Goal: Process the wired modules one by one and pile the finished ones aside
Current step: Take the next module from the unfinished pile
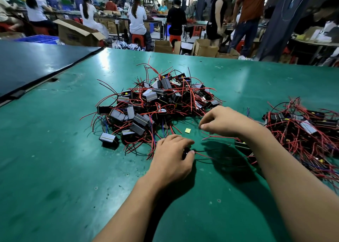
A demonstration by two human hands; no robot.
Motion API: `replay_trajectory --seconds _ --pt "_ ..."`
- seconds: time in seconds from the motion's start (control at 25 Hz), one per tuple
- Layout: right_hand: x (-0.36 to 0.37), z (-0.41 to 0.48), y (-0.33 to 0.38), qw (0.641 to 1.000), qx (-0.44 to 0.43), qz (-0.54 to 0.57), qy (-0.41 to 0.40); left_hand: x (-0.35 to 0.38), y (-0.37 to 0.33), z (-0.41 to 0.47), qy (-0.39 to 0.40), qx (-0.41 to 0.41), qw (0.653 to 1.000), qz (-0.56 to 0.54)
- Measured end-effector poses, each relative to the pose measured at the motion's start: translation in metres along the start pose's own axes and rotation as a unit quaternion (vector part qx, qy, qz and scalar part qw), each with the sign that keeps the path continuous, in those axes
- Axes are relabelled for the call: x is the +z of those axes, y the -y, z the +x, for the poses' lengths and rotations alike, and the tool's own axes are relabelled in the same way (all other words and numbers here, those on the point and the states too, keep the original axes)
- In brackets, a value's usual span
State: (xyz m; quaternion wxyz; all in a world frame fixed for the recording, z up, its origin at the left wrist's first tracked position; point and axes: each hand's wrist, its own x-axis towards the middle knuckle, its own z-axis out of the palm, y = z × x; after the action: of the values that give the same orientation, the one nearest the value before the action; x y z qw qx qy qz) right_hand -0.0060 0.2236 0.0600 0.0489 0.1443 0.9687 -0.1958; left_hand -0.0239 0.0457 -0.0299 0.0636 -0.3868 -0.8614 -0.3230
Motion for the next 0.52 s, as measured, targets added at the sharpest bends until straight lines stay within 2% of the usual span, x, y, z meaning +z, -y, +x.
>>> replay_trajectory --seconds 0.2,0.28,0.4,0.48,0.52 --pt "0.007 0.03 -0.042 0.986 0.143 -0.017 -0.08 -0.004 0.004 0.0 0.018 0.029 0.998 0.049" --pt "0.012 0.037 -0.054 0.982 0.159 -0.006 -0.1 -0.006 0.001 0.0 -0.027 0.047 0.998 0.009" --pt "0.021 0.046 -0.065 0.977 0.166 0.006 -0.131 -0.007 -0.005 0.003 -0.146 0.056 0.978 -0.136" --pt "0.027 0.054 -0.069 0.976 0.136 0.001 -0.171 -0.009 -0.012 0.002 -0.21 0.068 0.958 -0.181" --pt "0.029 0.059 -0.07 0.976 0.112 -0.011 -0.188 -0.009 -0.016 0.0 -0.218 0.083 0.957 -0.175"
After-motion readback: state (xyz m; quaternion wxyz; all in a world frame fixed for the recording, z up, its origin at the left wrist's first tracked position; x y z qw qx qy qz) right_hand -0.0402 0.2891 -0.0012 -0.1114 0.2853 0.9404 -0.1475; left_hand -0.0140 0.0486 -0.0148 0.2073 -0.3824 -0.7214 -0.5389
